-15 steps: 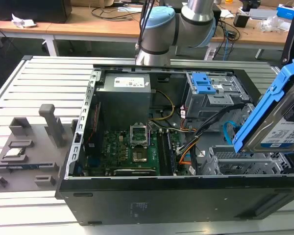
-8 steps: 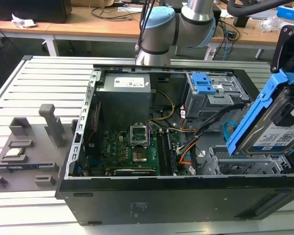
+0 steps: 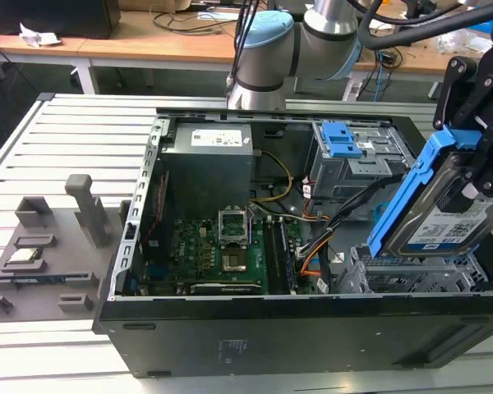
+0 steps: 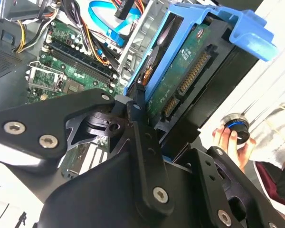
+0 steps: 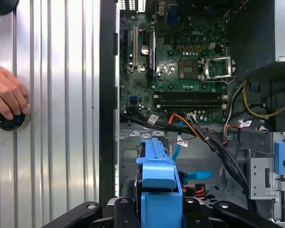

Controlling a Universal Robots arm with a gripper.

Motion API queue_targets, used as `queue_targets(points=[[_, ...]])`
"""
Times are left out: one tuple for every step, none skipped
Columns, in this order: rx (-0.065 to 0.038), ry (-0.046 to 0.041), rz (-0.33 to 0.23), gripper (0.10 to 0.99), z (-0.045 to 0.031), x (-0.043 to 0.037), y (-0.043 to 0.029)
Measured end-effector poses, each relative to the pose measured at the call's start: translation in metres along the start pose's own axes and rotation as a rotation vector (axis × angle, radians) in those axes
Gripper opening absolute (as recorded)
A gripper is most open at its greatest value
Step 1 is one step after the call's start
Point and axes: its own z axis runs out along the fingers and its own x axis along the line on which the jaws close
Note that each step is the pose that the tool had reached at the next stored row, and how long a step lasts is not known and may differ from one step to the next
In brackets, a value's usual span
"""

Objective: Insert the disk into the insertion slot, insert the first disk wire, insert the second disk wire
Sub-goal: 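Insert the disk into the insertion slot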

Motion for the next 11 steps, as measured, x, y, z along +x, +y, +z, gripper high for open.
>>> queue_targets(points=[[0.0, -0.0001, 0.0, 0.361, 0.0031, -0.0015, -0.0001], [0.0, -0.0002, 0.0, 0.361, 0.005, -0.0022, -0.0001], [0.0, -0.0002, 0.0, 0.361, 0.0066, -0.0028, -0.0002], [-0.001, -0.0001, 0.0, 0.361, 0.01, -0.0034, -0.0003], [-0.001, -0.0001, 0.0, 0.361, 0.0129, -0.004, -0.0004], [-0.001, -0.0001, 0.0, 0.361, 0.015, -0.0044, -0.0005], [-0.001, -0.0001, 0.0, 0.361, 0.0166, -0.0048, -0.0005], [-0.002, 0.0001, 0.0, 0.361, 0.0187, -0.0054, -0.0006], [-0.002, -0.0001, 0.0, 0.361, 0.0214, -0.0061, -0.0009], [-0.002, 0.0, 0.0, 0.361, 0.0222, -0.0065, -0.0013], [-0.002, 0.0, 0.0, 0.361, 0.0227, -0.0067, -0.0016]])
